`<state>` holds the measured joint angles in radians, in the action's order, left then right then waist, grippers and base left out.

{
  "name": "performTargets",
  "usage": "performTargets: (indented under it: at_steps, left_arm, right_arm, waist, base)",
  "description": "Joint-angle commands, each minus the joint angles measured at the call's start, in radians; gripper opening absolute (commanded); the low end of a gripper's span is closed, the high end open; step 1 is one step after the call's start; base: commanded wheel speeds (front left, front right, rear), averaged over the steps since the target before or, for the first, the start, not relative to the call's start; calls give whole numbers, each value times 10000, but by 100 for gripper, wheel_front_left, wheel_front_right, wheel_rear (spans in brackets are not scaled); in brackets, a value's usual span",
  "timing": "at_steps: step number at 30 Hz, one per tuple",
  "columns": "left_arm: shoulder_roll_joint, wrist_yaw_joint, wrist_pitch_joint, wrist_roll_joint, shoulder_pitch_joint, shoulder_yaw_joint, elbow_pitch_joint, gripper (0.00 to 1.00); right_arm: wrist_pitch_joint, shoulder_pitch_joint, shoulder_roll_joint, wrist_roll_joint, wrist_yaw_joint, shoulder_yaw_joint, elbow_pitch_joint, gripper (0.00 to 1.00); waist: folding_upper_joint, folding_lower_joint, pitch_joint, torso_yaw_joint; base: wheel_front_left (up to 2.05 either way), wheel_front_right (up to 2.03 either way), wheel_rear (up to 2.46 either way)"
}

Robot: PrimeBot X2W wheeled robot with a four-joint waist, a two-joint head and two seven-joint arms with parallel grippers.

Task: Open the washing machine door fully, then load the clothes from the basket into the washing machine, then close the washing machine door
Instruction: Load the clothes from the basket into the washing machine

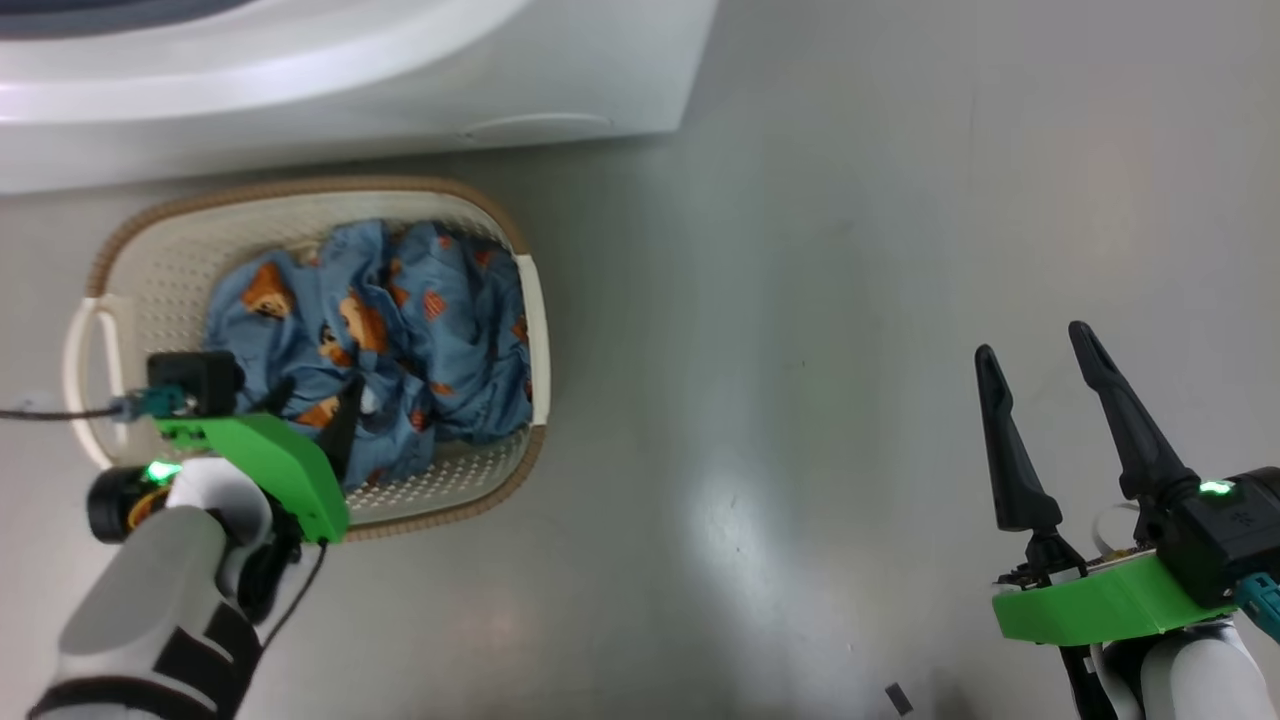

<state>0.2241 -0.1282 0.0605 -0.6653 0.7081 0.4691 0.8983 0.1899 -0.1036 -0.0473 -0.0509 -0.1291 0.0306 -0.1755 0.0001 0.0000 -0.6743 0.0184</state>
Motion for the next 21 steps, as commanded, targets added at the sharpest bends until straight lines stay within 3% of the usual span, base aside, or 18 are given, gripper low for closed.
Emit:
performTargets:
  at_steps: [1, 13, 21]
  left_arm:
    - [478, -23, -34, -194, 120, -149, 122, 100]
    - [1031, -24, -522, -1047, 1725, 843, 1881, 100]
    - [1090, -24, -604, -1712, 2527, 1051, 2450, 100]
  right_arm:
    - [108, 45, -29, 22, -16, -273, -271, 100]
    - [293, 66, -29, -70, -16, -270, -670, 100]
    - [388, 59, -29, -76, -16, -278, -868, 100]
  waist:
    - [-1, 0, -654, -406]
    - [-1, 0, -2101, -891]
    - [-1, 0, -2688, -1050]
  base:
    - [0, 0, 0]
    - [0, 0, 0]
    - [0, 0, 0]
